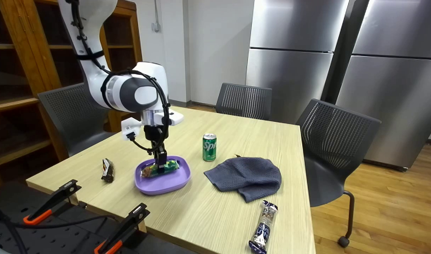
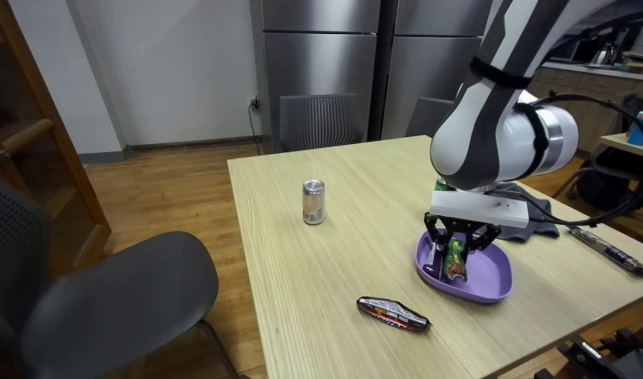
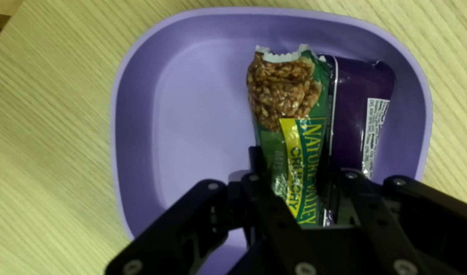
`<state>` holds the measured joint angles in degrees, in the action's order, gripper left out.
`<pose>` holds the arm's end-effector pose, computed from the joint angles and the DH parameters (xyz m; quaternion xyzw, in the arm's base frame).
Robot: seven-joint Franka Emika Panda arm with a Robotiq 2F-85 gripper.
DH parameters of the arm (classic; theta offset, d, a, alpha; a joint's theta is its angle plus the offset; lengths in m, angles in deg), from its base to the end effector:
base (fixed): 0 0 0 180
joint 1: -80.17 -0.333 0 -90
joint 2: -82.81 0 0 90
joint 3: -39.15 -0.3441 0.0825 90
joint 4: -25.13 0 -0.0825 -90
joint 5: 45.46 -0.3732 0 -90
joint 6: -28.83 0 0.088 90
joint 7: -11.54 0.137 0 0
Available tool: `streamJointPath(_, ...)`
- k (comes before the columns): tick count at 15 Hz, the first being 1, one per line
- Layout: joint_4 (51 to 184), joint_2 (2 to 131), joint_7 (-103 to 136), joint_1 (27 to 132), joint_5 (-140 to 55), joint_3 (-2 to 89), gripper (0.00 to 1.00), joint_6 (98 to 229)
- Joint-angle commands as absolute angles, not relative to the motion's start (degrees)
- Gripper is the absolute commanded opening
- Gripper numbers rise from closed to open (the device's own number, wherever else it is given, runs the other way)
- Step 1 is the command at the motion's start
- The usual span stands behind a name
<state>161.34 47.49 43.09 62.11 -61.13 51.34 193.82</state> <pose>0.4774 0.0215 0.0714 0.9408 -0.3347 -0.0295 0.0448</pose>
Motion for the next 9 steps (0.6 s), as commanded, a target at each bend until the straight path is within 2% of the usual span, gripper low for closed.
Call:
streamJointPath(1,160.0,47.4,44.9,62.6,-60.0,50.9,0.61,191.9)
streamJointPath(6,161.5,48.9,44.3,63.3,-60.3,50.7,0.95,192.9)
streamJointPath(7,161.9,49.2,44.3,63.4,-60.3,50.7,1.0,193.1)
streamJointPath(9,162.4,49.6,44.2,63.5,-60.4,50.8,1.0,193.5)
